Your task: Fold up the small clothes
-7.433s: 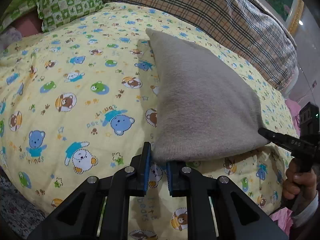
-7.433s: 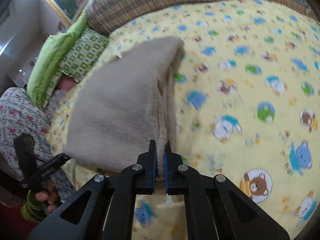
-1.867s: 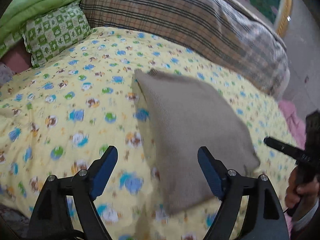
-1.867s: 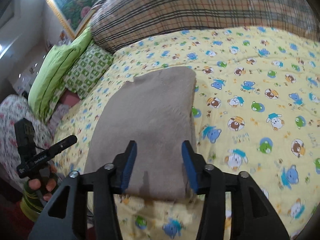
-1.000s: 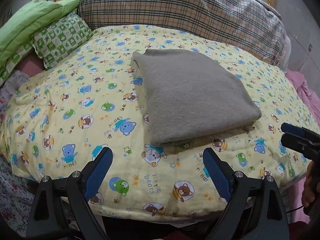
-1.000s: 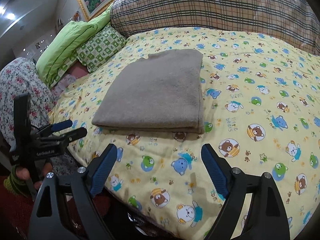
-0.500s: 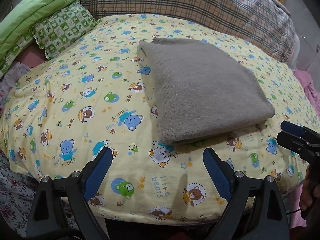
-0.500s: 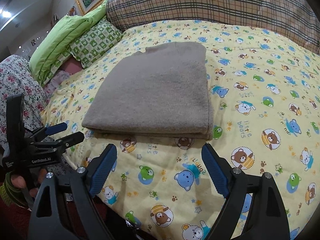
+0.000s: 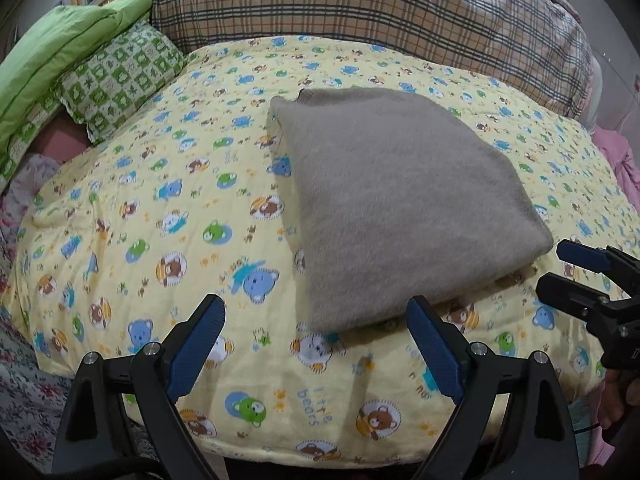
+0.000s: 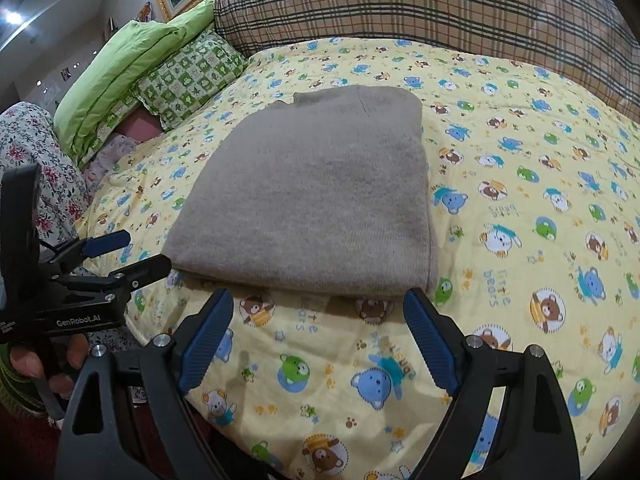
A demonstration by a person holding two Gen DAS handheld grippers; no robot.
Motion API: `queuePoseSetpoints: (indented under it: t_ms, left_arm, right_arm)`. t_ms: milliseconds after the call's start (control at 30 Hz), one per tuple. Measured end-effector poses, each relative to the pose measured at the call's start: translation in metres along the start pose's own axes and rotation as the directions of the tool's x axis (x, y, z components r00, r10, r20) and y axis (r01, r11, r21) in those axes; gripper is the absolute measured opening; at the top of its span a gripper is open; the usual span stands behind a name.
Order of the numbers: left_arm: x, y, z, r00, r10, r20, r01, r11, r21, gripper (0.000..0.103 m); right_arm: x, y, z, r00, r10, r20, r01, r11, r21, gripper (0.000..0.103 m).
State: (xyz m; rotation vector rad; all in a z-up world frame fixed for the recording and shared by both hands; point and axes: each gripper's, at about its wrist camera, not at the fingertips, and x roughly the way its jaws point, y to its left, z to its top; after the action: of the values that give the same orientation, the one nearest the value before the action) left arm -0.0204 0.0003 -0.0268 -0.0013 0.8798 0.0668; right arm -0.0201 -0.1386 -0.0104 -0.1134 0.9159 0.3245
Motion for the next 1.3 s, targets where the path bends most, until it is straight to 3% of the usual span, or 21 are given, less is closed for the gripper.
queuePoseSetpoints:
  t_ms: [733, 1300]
  left_arm:
    - [0.010, -0.004, 0.028, 1.000, -0.001, -0.014, 0.001, 1.000, 0.006, 0.093]
    - [0.014, -0.002, 0.034, 1.000, -0.006, -0.021, 0.006, 1.000, -0.012, 0.093]
  right_arm:
    - [0.012, -0.002, 0.036, 0.999, -0.003, -0.032, 0.002, 1.000, -0.018, 0.089]
    - [0.014, -0.003, 0.039, 0.999, 0.004, -0.036, -0.005, 1.000, -0.013, 0.090]
